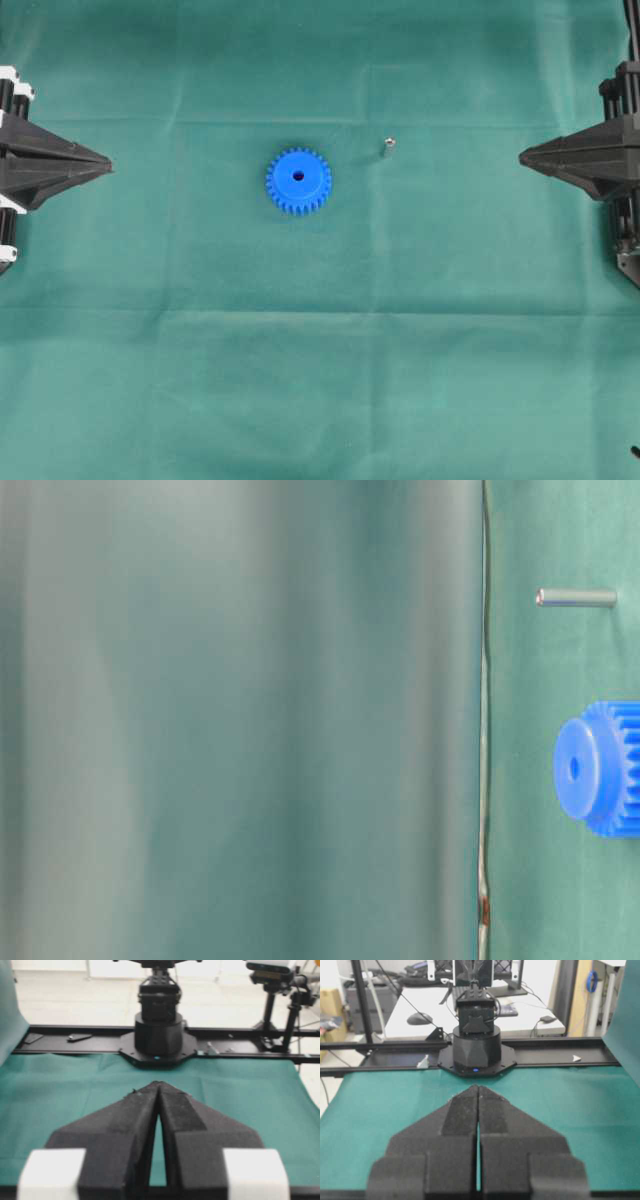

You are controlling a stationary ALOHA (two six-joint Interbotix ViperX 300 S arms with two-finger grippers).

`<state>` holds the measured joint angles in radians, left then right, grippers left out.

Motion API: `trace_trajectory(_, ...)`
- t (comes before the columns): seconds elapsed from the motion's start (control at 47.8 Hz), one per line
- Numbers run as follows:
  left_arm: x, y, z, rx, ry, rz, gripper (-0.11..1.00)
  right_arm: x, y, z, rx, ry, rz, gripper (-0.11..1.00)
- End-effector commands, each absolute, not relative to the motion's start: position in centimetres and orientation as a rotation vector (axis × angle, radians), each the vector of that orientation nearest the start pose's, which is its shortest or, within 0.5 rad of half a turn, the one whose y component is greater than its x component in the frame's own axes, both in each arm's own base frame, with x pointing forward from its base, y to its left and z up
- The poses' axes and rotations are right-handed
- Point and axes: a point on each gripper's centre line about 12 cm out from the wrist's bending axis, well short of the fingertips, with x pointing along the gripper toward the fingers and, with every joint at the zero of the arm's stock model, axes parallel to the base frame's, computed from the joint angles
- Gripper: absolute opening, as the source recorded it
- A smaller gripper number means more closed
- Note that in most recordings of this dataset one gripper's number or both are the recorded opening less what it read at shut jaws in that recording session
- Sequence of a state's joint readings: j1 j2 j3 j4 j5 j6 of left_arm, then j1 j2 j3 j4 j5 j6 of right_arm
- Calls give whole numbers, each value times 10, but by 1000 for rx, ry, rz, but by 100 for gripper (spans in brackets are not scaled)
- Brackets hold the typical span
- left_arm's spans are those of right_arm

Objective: Insert the shaft placed at a random location into the center hole of the medium gear at another random location.
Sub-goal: 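Move the open right gripper left toward the upright silver shaft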

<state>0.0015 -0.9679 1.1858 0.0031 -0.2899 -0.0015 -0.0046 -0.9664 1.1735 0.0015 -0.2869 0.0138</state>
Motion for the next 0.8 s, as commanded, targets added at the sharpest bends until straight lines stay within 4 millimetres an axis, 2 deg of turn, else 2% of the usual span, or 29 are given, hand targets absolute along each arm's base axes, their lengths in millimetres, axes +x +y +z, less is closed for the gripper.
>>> trace_trajectory(0.0, 202, -1, 299, 19, -69, -5, 0, 201, -4, 304, -9, -106, -18, 1)
trace_trajectory(0.209, 201, -1, 299, 13, -60, -5, 0, 205, -6, 301, -10, -78, -29, 1)
trace_trajectory(0.356, 201, -1, 300, 13, -63, -4, 0, 213, -10, 285, -9, -6, -46, 1)
trace_trajectory(0.523, 201, -1, 299, 13, -61, -4, 0, 226, -23, 263, 1, 88, -103, 4)
trace_trajectory(0.607, 201, -1, 298, 13, -54, -4, 0, 233, -31, 253, 5, 129, -132, 17)
trace_trajectory(0.775, 201, -1, 297, 13, -46, -4, 0, 247, -44, 228, 6, 198, -174, 66)
